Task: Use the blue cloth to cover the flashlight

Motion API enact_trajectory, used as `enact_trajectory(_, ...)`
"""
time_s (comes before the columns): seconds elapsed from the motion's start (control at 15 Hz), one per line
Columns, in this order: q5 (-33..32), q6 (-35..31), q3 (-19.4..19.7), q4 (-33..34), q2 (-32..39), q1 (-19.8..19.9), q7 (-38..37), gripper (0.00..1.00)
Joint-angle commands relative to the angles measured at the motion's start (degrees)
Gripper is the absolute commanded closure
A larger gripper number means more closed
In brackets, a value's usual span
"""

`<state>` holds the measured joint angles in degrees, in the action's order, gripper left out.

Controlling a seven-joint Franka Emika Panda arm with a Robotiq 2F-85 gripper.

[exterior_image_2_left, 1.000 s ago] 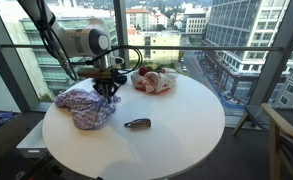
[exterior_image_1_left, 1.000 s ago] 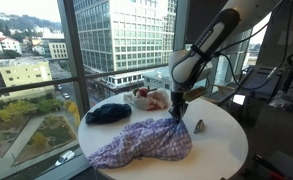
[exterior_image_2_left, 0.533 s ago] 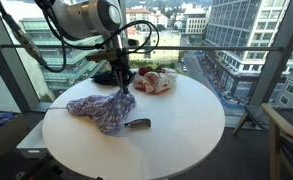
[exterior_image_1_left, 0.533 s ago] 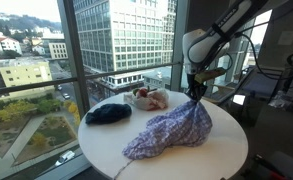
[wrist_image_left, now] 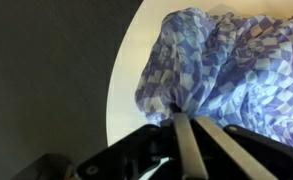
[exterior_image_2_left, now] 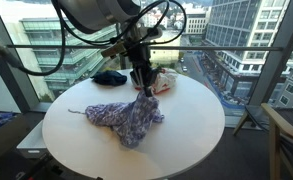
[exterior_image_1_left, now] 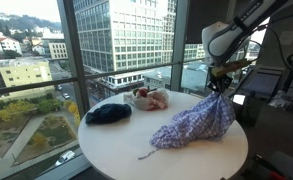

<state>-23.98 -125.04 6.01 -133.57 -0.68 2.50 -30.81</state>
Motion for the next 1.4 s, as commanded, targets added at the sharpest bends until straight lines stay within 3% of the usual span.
enact_trajectory(0.0, -5.0, -4.0, 1.8, -1.6, 0.3, 3.7, -4.1, 0.97)
enact_trajectory(0.07, -5.0, -5.8, 2.4, -1.7, 1.1, 4.5, -4.2, 0.96)
enact_trajectory(0.13, -4.2, -7.2, 2.9, -1.8, 2.0, 5.1, -4.4, 0.71)
enact_trajectory(0.27, -1.5, -10.7, 3.6, -2.5, 3.0, 6.0, -3.3, 0.67)
enact_trajectory(0.6, 5.8, -23.9, 3.3, -6.2, 1.5, 5.6, -1.8, 0.29)
enact_trajectory(0.67, 9.6, -25.8, 2.6, -6.9, 1.0, 5.2, -0.2, 0.23)
enact_trajectory(0.87, 17.5, -28.0, 1.3, -6.0, 3.0, 4.1, 1.5, 0.0)
enact_trajectory(1.33, 29.7, -30.7, 0.5, -4.0, 10.3, 3.0, 2.5, 0.0)
